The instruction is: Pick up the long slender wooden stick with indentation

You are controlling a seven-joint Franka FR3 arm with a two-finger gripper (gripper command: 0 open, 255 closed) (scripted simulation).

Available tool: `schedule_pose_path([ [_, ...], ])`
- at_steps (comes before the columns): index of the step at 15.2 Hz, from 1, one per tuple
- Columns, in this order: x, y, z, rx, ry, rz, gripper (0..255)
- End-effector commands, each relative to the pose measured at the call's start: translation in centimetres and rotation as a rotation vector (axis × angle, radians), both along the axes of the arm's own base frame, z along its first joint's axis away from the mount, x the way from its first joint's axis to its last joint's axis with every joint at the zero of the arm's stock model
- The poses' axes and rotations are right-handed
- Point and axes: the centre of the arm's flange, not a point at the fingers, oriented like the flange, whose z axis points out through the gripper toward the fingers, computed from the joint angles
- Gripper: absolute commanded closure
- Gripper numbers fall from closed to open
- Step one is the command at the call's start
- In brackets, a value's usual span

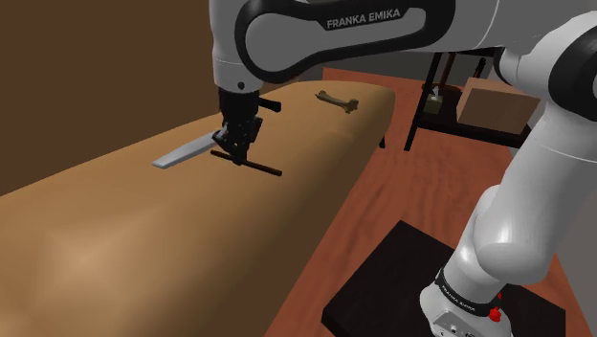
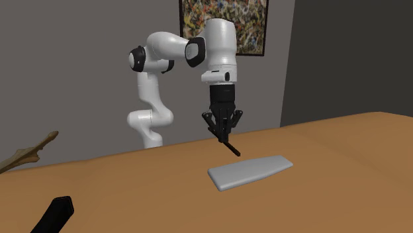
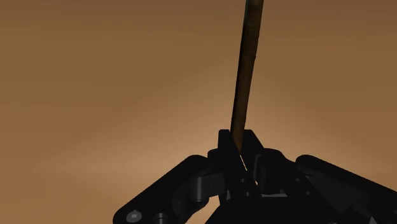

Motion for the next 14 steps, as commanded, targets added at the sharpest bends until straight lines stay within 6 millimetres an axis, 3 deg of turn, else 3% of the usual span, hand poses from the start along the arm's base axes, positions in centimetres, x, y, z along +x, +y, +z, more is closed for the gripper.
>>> schedule_pose_path([
  [1,0.0,-0.1,0.9,-0.002,0.003,-0.001,255],
  [12,0.0,-0.1,6.7,-0.002,0.003,-0.001,255],
  [14,0.0,-0.1,6.7,-0.002,0.003,-0.001,255],
])
